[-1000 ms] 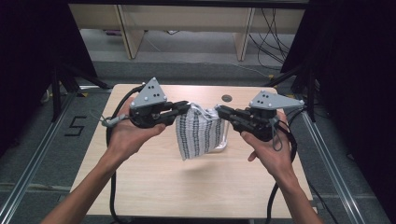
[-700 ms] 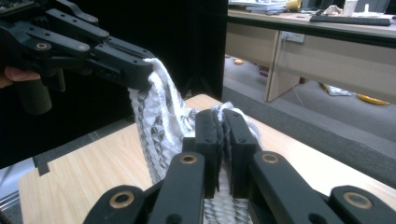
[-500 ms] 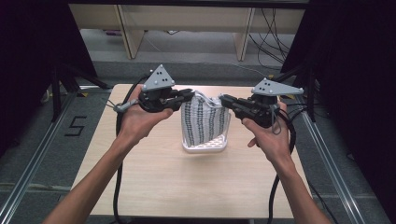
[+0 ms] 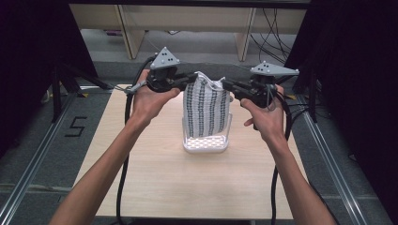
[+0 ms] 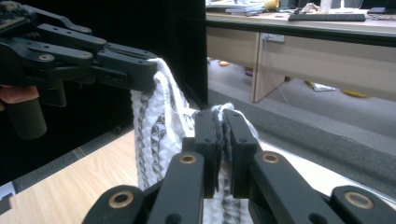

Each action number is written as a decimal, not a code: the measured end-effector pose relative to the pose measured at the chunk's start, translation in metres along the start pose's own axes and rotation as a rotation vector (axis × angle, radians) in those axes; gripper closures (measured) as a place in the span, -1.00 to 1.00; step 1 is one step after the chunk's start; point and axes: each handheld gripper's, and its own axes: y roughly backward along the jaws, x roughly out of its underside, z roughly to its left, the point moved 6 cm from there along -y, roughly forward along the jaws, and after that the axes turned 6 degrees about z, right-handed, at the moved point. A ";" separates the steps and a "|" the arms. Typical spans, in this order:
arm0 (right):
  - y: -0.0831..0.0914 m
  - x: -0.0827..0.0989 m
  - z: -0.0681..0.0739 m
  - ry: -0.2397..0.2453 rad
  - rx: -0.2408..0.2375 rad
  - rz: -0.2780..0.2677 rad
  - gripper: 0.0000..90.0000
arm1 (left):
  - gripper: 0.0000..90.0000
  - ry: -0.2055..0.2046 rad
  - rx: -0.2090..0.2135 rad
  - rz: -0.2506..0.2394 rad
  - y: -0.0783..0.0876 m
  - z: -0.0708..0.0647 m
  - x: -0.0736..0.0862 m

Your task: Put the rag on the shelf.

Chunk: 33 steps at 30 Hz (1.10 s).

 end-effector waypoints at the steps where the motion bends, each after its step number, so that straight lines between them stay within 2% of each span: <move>1: -0.004 -0.002 -0.005 0.025 0.007 -0.009 0.90 | 0.87 0.008 0.000 -0.002 -0.004 0.003 0.001; 2: -0.006 -0.001 -0.005 -0.011 0.003 0.005 0.90 | 0.87 0.021 -0.003 -0.004 -0.007 0.006 0.002; 3: -0.010 -0.002 -0.009 0.002 0.009 -0.001 0.90 | 0.87 0.029 -0.008 -0.003 -0.012 0.009 0.003; 5: -0.022 -0.001 -0.017 -0.019 0.008 0.010 0.90 | 0.87 0.042 -0.018 0.000 -0.018 0.015 0.005; 6: -0.025 0.000 -0.017 -0.045 0.002 0.019 0.90 | 0.87 0.048 -0.028 -0.001 -0.021 0.018 0.005; 7: -0.030 0.000 -0.021 -0.038 0.005 0.018 0.90 | 0.87 0.075 -0.047 0.001 -0.029 0.026 0.008; 8: -0.030 0.000 -0.021 -0.038 0.005 0.018 0.90 | 0.86 0.075 -0.047 0.001 -0.029 0.026 0.008; 9: -0.036 0.001 -0.024 -0.066 0.011 0.025 0.90 | 0.86 0.094 -0.052 0.001 -0.034 0.030 0.010; 13: -0.045 0.002 -0.031 -0.072 0.014 0.036 0.89 | 0.85 0.144 -0.063 -0.001 -0.050 0.039 0.016; 17: -0.061 0.009 -0.043 -0.105 0.024 0.064 0.88 | 0.83 0.210 -0.069 0.020 -0.067 0.049 0.027; 19: -0.063 0.010 -0.044 -0.118 0.029 0.072 0.88 | 0.83 0.219 -0.071 0.028 -0.069 0.050 0.030; 20: -0.066 0.011 -0.046 -0.109 0.031 0.075 0.87 | 0.81 0.228 -0.075 0.033 -0.071 0.051 0.032; 21: -0.070 0.013 -0.049 -0.103 0.052 0.087 0.85 | 0.80 0.235 -0.074 0.037 -0.073 0.051 0.034; 27: -0.077 0.020 -0.057 -0.130 0.074 0.116 0.79 | 0.74 0.278 -0.056 0.076 -0.084 0.053 0.048; 28: -0.078 0.022 -0.059 -0.127 0.080 0.117 0.78 | 0.74 0.271 -0.059 0.087 -0.086 0.053 0.050; 29: -0.079 0.023 -0.058 -0.145 0.083 0.122 0.78 | 0.72 0.273 -0.051 0.090 -0.087 0.052 0.052; 30: -0.080 0.025 -0.060 -0.128 0.086 0.124 0.77 | 0.68 0.281 -0.048 0.101 -0.089 0.051 0.053; 31: -0.082 0.028 -0.061 -0.151 0.083 0.129 0.73 | 0.62 0.283 -0.053 0.104 -0.090 0.051 0.055; 32: -0.082 0.028 -0.061 -0.151 0.083 0.129 0.73 | 0.62 0.280 -0.062 0.118 -0.092 0.052 0.056; 33: -0.083 0.029 -0.062 -0.139 0.083 0.128 0.71 | 0.44 0.287 -0.069 0.129 -0.093 0.053 0.058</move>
